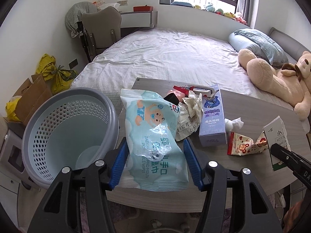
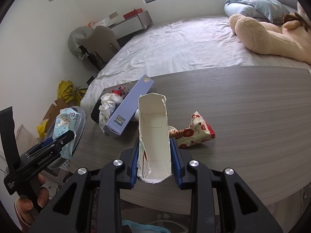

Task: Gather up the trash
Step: 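Carry the packet and carton over the grey basket with both grippers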

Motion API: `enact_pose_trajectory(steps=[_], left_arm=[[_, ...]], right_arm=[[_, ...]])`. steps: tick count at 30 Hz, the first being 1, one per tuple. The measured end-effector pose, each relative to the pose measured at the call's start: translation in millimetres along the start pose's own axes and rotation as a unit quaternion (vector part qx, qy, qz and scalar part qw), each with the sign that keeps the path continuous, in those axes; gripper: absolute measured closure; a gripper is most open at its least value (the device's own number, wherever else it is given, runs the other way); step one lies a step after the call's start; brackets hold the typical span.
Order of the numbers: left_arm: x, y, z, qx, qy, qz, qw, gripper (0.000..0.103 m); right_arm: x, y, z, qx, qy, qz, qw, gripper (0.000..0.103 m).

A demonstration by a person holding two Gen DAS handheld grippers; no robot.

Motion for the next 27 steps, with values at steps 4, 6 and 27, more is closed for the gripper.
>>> enact_pose_trajectory(steps=[4, 6, 27], left_arm=[[-3, 11, 2, 0.010, 0.000, 0.004, 0.9999, 0.047], [-8, 16, 3, 0.016, 0.003, 0.005, 0.9999, 0.047], [-160, 18, 13, 0.017, 0.100, -0.065, 0.9928, 0.047]], right_arm=[[-10, 2, 0, 0.002, 0.008, -0.001, 1.000, 0.073], [-18, 2, -1, 0.004, 0.016, -0.002, 1.000, 0.073], [-188, -71, -27, -0.038, 0.151, -0.086, 0.984, 0.073]])
Point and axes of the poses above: each gripper's, at about its wrist camera, not at the fingertips, and y roughly against the way its jaws point, x to its right, z to its underside, the point moved 4 cm from there along -y, roughly the way its jaws point, and after that the axes turned 8 degrees about -x, right-handed, at the moved point
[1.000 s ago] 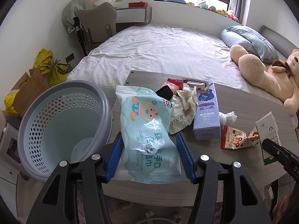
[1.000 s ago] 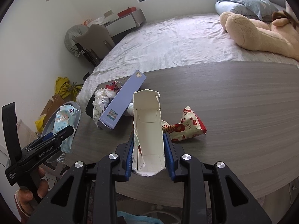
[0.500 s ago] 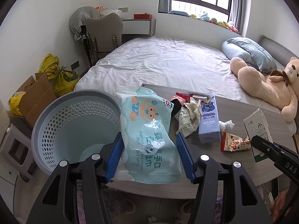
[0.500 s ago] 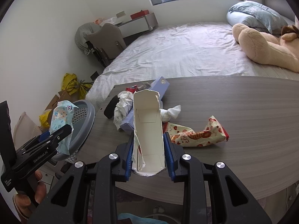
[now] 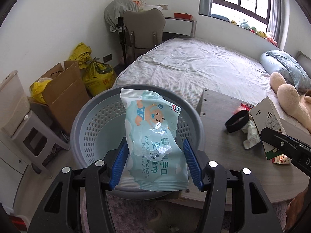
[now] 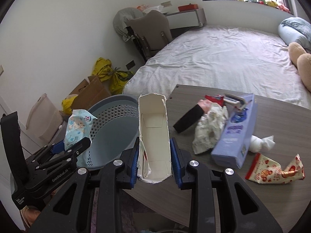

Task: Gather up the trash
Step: 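Carry the packet and carton over the grey basket with both grippers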

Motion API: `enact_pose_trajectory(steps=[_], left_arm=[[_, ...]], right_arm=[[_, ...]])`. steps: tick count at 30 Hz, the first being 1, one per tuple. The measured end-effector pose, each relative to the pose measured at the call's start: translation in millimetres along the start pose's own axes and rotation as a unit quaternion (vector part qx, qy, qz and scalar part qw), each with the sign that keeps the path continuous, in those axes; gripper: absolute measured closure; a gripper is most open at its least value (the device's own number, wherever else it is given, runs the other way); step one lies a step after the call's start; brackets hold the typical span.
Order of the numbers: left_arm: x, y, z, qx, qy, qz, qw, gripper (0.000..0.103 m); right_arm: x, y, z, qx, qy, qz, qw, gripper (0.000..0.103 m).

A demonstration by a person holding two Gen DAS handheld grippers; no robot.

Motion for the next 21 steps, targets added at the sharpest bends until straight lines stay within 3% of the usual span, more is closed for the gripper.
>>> enact_pose_trajectory(steps=[9, 21], left_arm=[[-47, -24, -12, -0.022, 0.026, -0.016, 0.9993, 0.048], [-65, -45, -27, -0.039, 0.034, -0.009, 0.9986, 0.048]], right_arm=[[-48, -49, -24, -0.031, 0.040, -0.020, 0.999, 0.073], [-74, -81, -40, -0.052, 0.062, -0.025, 0.996, 0.073]])
Point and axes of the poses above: each gripper's, at about its wrist camera, not at the fingertips, and y roughly against the way its jaws point, x to its right, z to its underside, the point moved 4 cm from there along -y, roughly the way its jaws point, and after that the axes turned 8 degrees about -x, right-handed, at the moved point
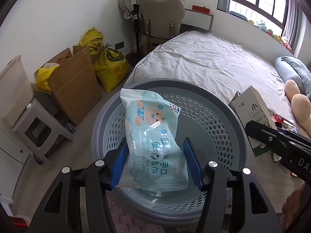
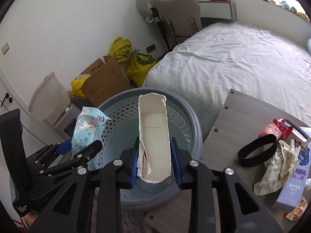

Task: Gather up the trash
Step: 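Carry the packet and carton over the grey basket with both grippers, then open both grippers to drop the carton and packet into the basket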

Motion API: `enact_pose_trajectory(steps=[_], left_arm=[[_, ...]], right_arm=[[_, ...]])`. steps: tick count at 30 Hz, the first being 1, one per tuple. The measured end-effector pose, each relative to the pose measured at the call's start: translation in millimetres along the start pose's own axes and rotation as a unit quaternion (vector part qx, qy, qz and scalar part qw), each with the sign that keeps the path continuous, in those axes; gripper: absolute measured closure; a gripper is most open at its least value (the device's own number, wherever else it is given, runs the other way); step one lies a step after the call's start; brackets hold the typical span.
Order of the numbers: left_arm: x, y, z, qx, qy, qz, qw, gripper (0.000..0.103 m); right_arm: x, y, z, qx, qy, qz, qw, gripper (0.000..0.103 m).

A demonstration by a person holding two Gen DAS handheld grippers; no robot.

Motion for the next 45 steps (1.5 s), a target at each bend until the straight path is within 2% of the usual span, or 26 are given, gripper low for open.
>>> enact_pose_trajectory(steps=[15, 25, 26, 29, 34, 45], left_arm=[[-10, -9, 0, -0.010, 0.014, -0.001, 0.9999, 0.047], [-15, -5, -1, -0.007, 0.020, 0.001, 0.9998, 0.047], [-15, -4, -2, -0.008, 0.021, 0.002, 0.9998, 0.047], [-19, -2, -2, -0.007, 0.026, 0.004, 0.9996, 0.043], [-21, 3, -3, 0.000, 0.029, -0.001, 0.9996, 0.037], [-23, 12, -2, 0.007, 0.033, -0.003, 0.9994, 0.033]], right_arm=[[-5, -23, 2, -0.028, 0.008, -0.002, 1.000, 0.073], [-6, -22, -2, -0.020, 0.010, 0.001, 1.000, 0.072], [-6, -20, -2, -0.018, 0.011, 0.002, 1.000, 0.071], [-6, -15, -3, -0.010, 0.010, 0.000, 1.000, 0.058], [-6, -10, -3, -0.005, 0.010, -0.001, 1.000, 0.057], [-9, -1, -1, 0.004, 0.012, -0.001, 1.000, 0.052]])
Point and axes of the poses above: each gripper's, at about its wrist camera, not at the fingertips, and y roughly against the way its jaws point, x to its right, z to its underside, the point moved 4 cm from there along -y, roughly the way its jaws point, and after that the axes turned 8 degrees about -x, right-handed, at the moved point
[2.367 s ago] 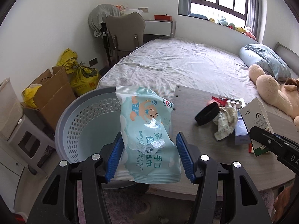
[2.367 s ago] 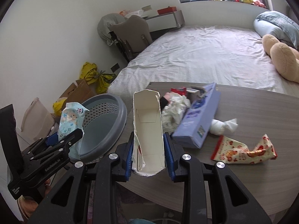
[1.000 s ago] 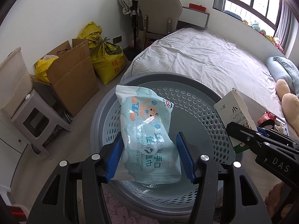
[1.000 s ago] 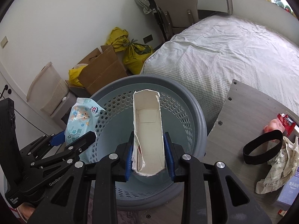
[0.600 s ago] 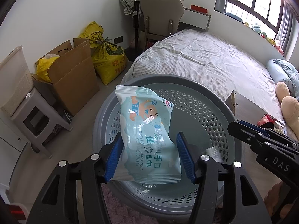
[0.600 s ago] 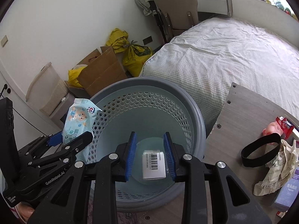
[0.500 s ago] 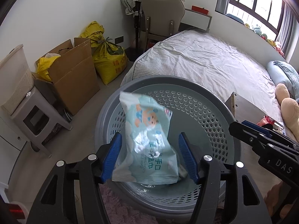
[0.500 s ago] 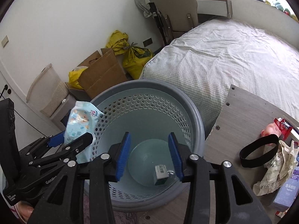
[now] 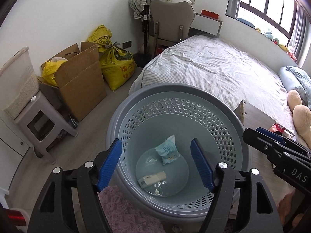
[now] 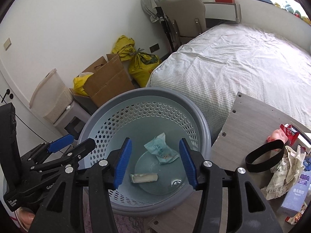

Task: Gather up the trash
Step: 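Open both grippers to drop the carton and packet into the basket, then move both tools back from the basket toward the table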

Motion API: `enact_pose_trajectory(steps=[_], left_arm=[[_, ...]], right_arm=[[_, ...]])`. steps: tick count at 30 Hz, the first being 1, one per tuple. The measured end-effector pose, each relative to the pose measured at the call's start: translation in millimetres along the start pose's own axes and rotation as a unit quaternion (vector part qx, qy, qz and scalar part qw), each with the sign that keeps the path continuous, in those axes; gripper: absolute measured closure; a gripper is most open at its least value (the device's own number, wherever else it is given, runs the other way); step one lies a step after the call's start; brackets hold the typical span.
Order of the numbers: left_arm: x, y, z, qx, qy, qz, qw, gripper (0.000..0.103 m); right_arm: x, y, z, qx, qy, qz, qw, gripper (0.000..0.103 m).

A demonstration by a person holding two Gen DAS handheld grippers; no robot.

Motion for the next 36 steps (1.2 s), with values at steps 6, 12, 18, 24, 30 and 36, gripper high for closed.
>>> enact_pose_trajectory(steps=[6, 12, 18, 24, 30, 36], left_arm=[[1, 3, 0, 0.003, 0.001, 0.001, 1.0000, 0.031], [1, 5, 0, 0.005, 0.001, 0.001, 1.0000, 0.031], [3, 10, 4, 0.008, 0.000, 0.002, 1.0000, 0.031], [6, 16, 8, 0.011, -0.003, 0.003, 0.9999, 0.031], [13, 23, 13, 0.016, -0.009, 0.009, 0.9998, 0.031], [25, 29, 18, 0.020, -0.020, 0.014, 0.9995, 0.031]], right_arm=[[-1, 2, 0, 0.001, 0.000, 0.000, 1.000, 0.051], [-1, 7, 1, 0.005, 0.000, 0.000, 1.000, 0.050], [-1, 12, 6, 0.009, 0.000, 0.002, 1.000, 0.048], [-1, 18, 10, 0.013, 0.000, 0.004, 1.000, 0.046], [2, 27, 14, 0.021, -0.003, 0.010, 1.000, 0.042], [8, 38, 23, 0.028, -0.009, 0.018, 0.999, 0.041]])
Point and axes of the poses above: each gripper's, at about its wrist camera, not at the fingertips, and y roughly against the way its jaws point, x to its right, z to its underside, the point moved 4 cm from there along -y, roughly the way its jaws point, and after that the axes turned 8 degrees about -x, right-handed, at the moved point
